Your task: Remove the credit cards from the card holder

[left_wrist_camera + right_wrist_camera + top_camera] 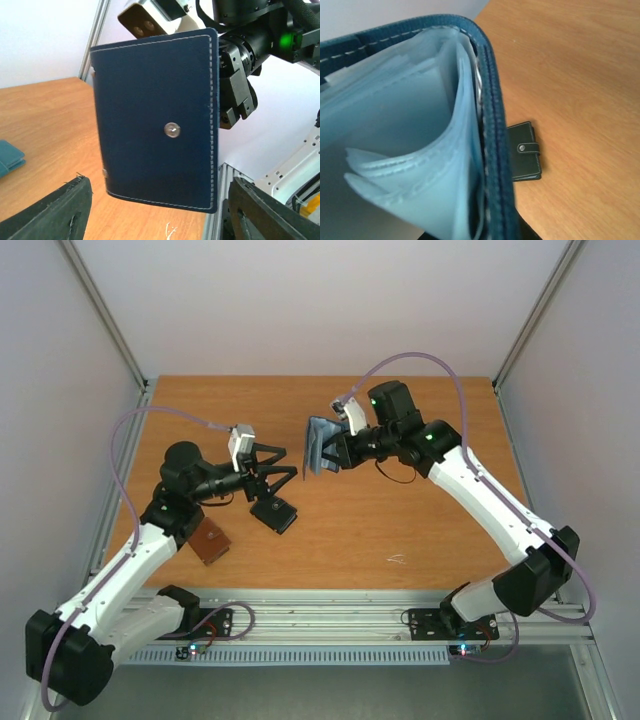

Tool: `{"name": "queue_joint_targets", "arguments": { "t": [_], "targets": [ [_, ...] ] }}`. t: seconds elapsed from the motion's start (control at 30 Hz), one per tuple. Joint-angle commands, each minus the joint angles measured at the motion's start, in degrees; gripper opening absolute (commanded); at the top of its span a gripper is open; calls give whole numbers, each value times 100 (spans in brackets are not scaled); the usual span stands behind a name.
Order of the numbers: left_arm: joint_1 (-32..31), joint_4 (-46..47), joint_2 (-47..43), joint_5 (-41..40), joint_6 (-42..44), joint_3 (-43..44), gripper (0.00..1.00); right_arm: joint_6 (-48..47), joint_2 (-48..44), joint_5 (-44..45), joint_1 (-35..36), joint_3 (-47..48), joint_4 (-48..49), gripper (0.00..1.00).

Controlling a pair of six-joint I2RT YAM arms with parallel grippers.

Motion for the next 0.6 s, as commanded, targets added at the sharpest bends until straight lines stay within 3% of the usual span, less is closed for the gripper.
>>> {"name": "queue_joint_targets", "arguments": {
  "t": [0.0, 0.1, 0.13, 0.3, 0.57],
  "targets": [
    [-34, 264, 24, -76, -3, 166, 80, -42, 191, 1027, 403, 609, -414, 1],
    [-41, 254, 62, -259, -85, 193, 98, -85, 375, 1623, 656, 923, -769, 1],
    [-51, 217, 84, -359, -90, 206, 99, -96, 434, 1847, 737, 1030, -882, 1],
    [-70, -111, 102, -1139, 97, 206, 96, -221, 599, 2350, 980, 1414, -1153, 1],
    [-88, -150, 132, -1140, 211, 183, 87, -326, 999, 2919, 1262, 2030, -1667, 1]
  ]
}}
